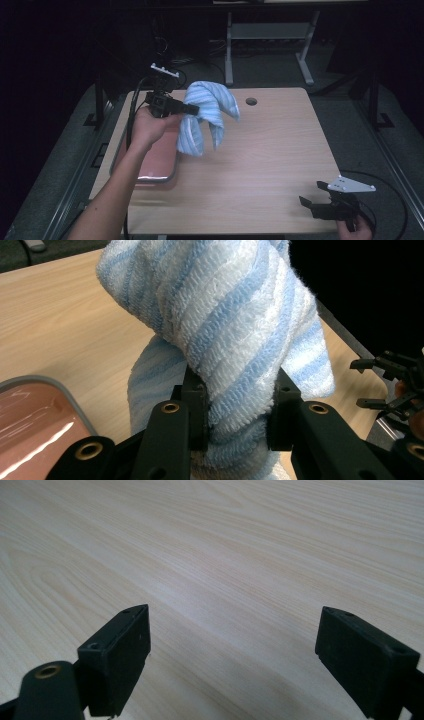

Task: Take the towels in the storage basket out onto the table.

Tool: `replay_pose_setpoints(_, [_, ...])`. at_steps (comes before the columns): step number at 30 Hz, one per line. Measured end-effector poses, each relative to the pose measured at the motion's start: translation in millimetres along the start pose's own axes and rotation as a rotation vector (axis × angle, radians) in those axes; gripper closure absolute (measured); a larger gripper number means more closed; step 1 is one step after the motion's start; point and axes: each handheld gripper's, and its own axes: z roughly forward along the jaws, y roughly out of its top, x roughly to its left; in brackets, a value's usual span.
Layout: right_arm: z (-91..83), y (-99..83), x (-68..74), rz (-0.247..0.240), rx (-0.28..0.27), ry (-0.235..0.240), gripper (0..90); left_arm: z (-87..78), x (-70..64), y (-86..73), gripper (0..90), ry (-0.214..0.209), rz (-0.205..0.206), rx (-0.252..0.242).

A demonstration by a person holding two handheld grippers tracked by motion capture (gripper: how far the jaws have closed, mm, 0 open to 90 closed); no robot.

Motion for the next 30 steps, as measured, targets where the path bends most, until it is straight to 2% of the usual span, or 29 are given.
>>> replay_pose_setpoints(17, [-3.1, -1.4, -1.6, 0.008, -0.005, -0.008, 14.0, 29.2, -13.3, 11.0, 68.6, -0.045, 0.014, 0.02])
replay_pose_setpoints(21, [-3.3, -1.2, -0.8, 0.007, -0.004, -0.006, 14.0, 35.1, -17.0, 13.2, 68.5, -0.054, 0.034, 0.031])
replay_pose_setpoints(30, [-4.3, -1.6, -1.3, 0.01, -0.007, -0.008, 14.0, 54.8, -19.8, 11.8, 68.4, -0.071, 0.023, 0.038])
